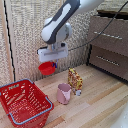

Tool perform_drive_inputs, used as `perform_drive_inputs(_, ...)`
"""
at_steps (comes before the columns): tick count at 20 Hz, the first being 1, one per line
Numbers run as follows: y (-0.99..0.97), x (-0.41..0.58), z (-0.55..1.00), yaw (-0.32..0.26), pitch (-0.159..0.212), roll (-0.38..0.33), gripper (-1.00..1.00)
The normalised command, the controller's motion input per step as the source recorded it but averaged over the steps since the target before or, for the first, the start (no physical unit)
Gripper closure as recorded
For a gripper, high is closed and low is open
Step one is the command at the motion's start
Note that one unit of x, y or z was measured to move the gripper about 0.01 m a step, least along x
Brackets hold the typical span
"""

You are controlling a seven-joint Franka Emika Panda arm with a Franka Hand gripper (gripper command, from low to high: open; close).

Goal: Move your gripper in the direction of the red bowl and clutch it softly. Cautiously raise the red bowl up from the surface. Hover the red bowl above the basket and gently bring it down inside. Let go of the gripper's grasp when the red bowl is within the basket.

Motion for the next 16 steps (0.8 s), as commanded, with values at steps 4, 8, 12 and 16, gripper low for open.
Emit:
perform_drive_inputs(4, 0.3, -0.093, 0.62, 0.029, 0.171, 0.083, 1.0)
perform_drive_inputs(8, 0.6, -0.184, 0.52, 0.05, 0.159, 0.082, 1.0)
perform_drive_inputs(12, 0.7, -0.199, 0.46, 0.028, 0.114, 0.084, 1.0)
perform_drive_inputs(16, 0.76, -0.2, 0.4, 0.02, 0.082, 0.054, 1.0)
